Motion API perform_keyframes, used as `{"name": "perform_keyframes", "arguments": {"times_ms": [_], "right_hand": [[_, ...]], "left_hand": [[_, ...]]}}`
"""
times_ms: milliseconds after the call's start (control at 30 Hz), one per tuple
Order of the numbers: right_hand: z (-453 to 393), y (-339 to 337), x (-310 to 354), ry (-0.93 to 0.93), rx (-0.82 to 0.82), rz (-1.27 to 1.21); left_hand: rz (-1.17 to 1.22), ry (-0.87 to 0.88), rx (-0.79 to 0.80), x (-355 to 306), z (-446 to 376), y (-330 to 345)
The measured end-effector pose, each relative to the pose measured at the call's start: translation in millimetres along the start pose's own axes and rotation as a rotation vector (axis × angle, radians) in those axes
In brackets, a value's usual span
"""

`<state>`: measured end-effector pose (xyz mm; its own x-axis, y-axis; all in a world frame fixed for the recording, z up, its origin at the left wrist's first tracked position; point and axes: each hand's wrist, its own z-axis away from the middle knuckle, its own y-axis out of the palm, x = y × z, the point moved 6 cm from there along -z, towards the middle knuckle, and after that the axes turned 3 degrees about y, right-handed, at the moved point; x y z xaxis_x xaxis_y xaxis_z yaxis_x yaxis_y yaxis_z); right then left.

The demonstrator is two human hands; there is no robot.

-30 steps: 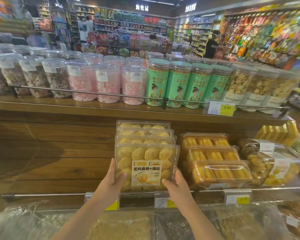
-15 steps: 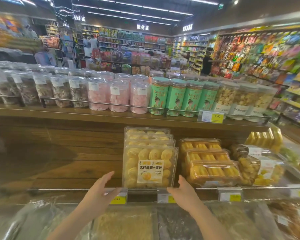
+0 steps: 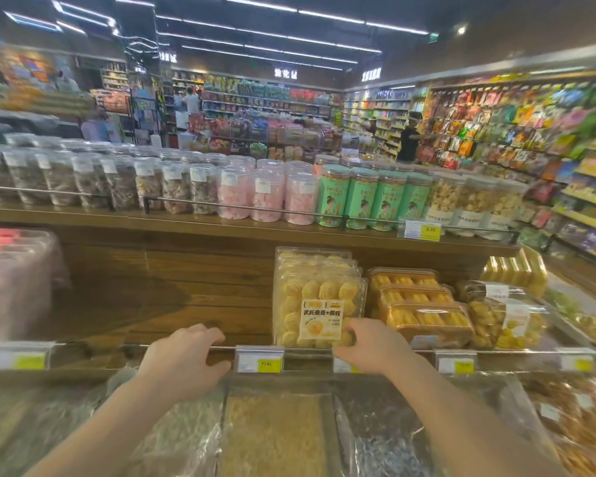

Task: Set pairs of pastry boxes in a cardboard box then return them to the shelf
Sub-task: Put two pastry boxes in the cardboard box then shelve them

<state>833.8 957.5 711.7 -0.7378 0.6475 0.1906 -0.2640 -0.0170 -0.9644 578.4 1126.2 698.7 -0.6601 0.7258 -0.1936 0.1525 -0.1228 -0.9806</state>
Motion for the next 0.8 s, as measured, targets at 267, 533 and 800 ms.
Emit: {"name": "perform_keyframes", "arguments": {"times_ms": [267,533,800], "right_hand": [[12.6,15.8,50.8,-0.149,0.002,0.117],[36.7,37.9,114.7,-0.452,0.053,0.152],[115.9,88.7,186.7,-0.863,0.154,0.214]], "left_hand": [[-0.003,-0.17,0.008,43.6,66.4,-7.1],[-0.037,-0.456,-0.008,49.4,165.3,-17.6],[0.021,-0.842,-0.09,16.1,333.9,2.6]]}}
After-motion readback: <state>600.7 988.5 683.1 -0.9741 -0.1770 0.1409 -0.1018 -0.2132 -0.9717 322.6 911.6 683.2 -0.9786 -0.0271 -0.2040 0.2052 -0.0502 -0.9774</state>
